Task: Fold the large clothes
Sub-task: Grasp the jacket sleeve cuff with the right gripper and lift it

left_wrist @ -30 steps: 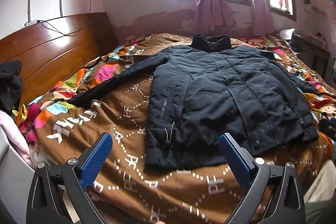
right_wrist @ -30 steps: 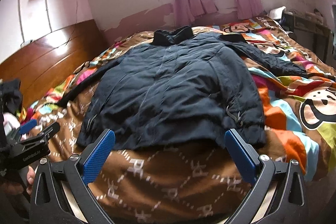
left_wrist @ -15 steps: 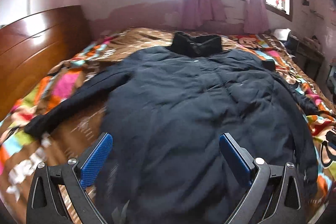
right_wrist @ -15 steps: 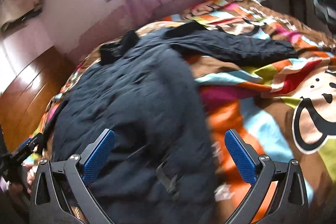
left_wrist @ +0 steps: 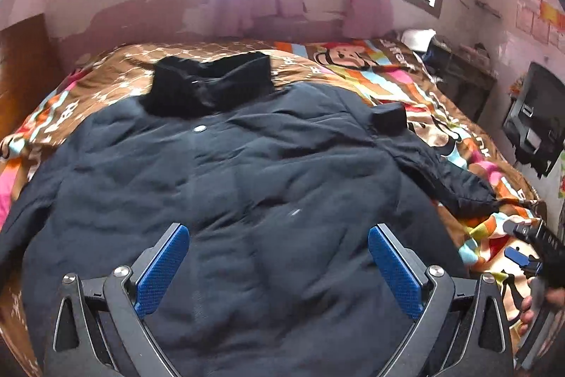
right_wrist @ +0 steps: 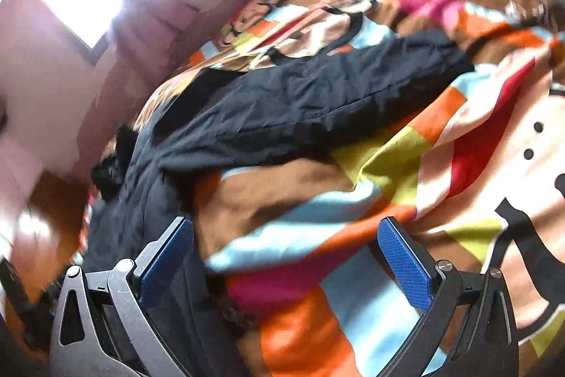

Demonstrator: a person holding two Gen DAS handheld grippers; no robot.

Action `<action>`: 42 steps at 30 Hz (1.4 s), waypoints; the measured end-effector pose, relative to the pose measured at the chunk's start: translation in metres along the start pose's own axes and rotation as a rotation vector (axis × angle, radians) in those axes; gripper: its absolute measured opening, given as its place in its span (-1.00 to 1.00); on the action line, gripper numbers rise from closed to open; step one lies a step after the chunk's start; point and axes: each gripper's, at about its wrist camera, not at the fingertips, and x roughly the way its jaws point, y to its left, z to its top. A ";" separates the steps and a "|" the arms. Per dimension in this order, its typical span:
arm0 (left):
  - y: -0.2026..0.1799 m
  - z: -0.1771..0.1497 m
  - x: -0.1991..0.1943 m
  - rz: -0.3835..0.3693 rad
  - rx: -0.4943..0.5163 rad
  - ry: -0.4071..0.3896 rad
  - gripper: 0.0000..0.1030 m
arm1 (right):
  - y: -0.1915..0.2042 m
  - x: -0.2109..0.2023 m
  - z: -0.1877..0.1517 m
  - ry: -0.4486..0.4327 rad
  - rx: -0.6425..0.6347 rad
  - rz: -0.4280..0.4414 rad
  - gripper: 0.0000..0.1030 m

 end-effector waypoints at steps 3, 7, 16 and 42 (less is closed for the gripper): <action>-0.020 0.021 0.025 -0.005 -0.017 0.040 0.98 | -0.019 0.018 0.029 0.022 0.090 0.004 0.98; -0.040 0.048 0.067 0.029 -0.083 0.087 0.98 | -0.056 0.058 0.065 0.074 0.249 -0.018 0.51; -0.071 0.080 0.152 0.088 -0.215 0.155 0.98 | -0.112 0.125 0.101 0.127 0.500 -0.108 0.23; 0.067 0.100 0.070 -0.070 -0.212 0.203 0.97 | 0.161 0.018 0.151 -0.220 -0.389 -0.016 -0.86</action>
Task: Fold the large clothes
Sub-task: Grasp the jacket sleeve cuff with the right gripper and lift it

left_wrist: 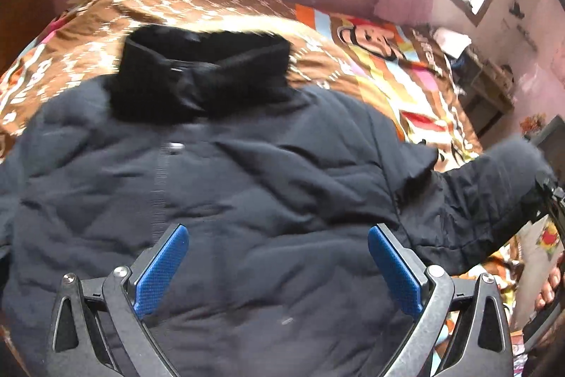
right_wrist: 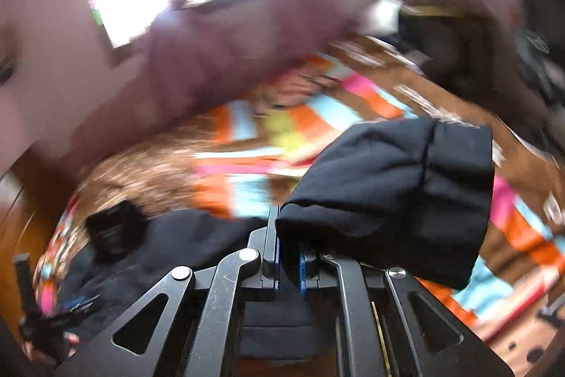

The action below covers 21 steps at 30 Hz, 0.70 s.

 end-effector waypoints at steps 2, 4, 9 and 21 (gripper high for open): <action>0.023 0.000 -0.017 -0.003 -0.025 -0.008 0.97 | 0.055 -0.009 -0.003 -0.005 -0.135 0.076 -0.86; 0.049 0.001 -0.039 0.001 -0.056 -0.017 0.97 | 0.099 -0.011 -0.013 0.020 -0.267 0.114 -0.86; 0.104 -0.007 -0.082 -0.015 -0.124 -0.044 0.97 | 0.185 -0.013 -0.057 0.085 -0.522 0.190 -0.86; 0.192 -0.054 -0.079 -0.181 -0.359 0.031 0.97 | 0.273 -0.001 -0.200 0.397 -0.811 0.267 -0.37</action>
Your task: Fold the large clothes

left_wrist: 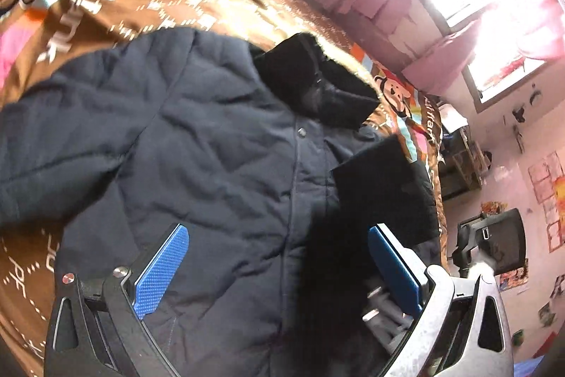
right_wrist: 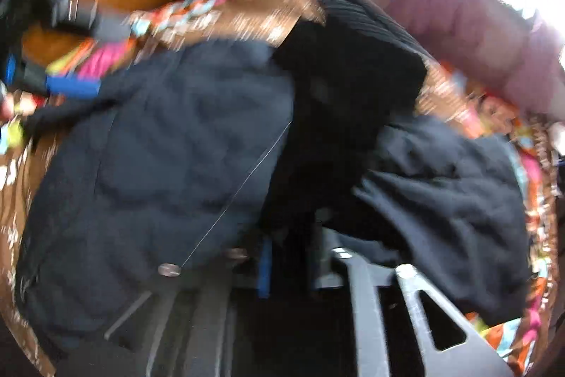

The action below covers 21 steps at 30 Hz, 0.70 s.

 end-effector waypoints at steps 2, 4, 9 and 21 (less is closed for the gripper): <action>0.009 -0.005 0.006 -0.014 -0.027 0.025 0.97 | 0.006 0.006 -0.016 0.043 0.018 0.036 0.15; 0.017 -0.011 0.017 -0.015 -0.054 0.050 0.97 | 0.007 -0.001 -0.031 0.053 0.039 0.061 0.26; 0.025 -0.028 0.052 -0.007 -0.114 0.125 0.97 | -0.003 -0.028 -0.049 0.041 0.106 0.064 0.27; -0.019 -0.038 0.121 0.221 -0.042 0.222 -0.04 | -0.074 -0.076 -0.061 -0.055 0.287 -0.124 0.31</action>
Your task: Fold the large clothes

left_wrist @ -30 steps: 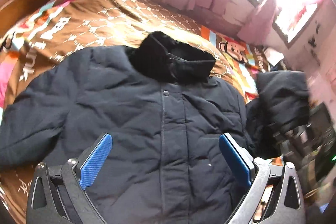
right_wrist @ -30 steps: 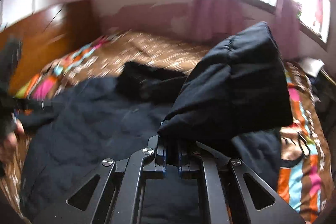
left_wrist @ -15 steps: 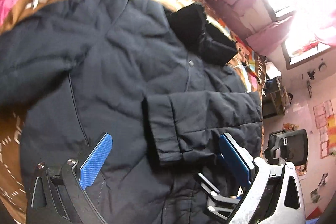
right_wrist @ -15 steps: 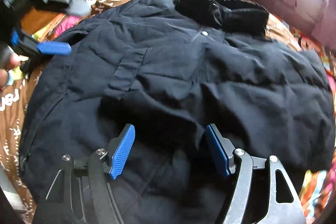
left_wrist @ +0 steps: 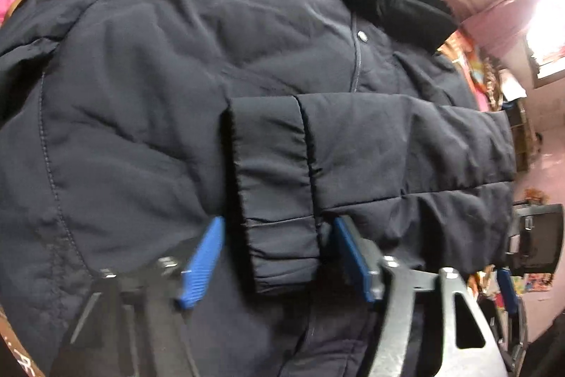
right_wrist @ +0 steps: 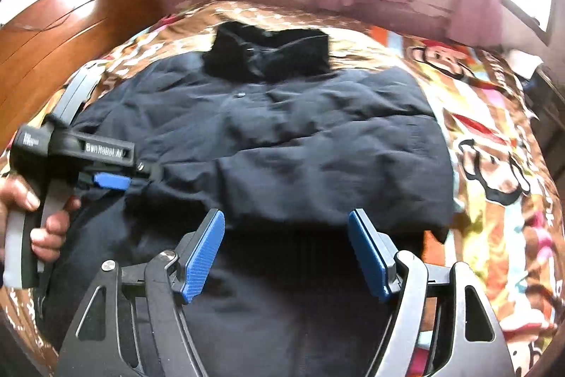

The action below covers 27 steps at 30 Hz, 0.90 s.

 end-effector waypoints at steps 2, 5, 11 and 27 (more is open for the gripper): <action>-0.008 0.001 0.001 0.044 0.001 -0.005 -0.25 | -0.008 0.006 0.002 0.026 0.009 -0.073 0.31; -0.019 -0.001 -0.007 0.143 0.036 -0.046 -0.79 | -0.020 0.012 0.008 0.024 0.034 -0.111 0.31; -0.029 -0.010 -0.059 0.226 0.103 -0.213 -0.89 | -0.041 0.009 0.031 -0.035 0.095 -0.138 0.31; 0.046 -0.009 -0.071 0.367 0.147 -0.209 -0.88 | 0.030 0.131 0.055 0.142 0.033 0.011 0.34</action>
